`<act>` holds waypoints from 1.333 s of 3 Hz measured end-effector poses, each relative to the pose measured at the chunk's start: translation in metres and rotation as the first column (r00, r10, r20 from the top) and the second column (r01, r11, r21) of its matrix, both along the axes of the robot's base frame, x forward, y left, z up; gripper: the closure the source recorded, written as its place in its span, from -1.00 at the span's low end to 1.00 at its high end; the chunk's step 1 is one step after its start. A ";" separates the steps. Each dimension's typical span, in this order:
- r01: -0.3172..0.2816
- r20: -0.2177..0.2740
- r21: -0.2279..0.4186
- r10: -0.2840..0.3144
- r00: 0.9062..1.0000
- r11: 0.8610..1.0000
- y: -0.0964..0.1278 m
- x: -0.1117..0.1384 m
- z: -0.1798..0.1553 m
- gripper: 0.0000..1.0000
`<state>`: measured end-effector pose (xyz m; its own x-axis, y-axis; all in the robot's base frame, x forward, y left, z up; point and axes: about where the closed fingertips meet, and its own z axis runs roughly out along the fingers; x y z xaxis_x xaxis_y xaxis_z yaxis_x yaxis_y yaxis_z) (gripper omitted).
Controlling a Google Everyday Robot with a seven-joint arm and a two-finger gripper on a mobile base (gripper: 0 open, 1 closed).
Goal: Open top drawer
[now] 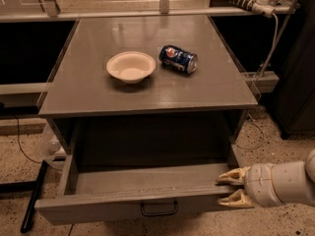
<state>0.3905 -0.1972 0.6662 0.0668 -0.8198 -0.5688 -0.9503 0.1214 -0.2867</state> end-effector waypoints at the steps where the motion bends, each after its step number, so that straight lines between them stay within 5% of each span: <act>1: 0.000 0.000 0.000 0.000 1.000 1.000 0.000 0.000 0.000 0.64; 4: 0.000 0.000 0.000 0.000 1.000 1.000 0.000 0.000 0.000 -0.76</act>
Offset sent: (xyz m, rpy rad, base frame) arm 0.0000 0.0000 0.0000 0.0000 0.0000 0.0001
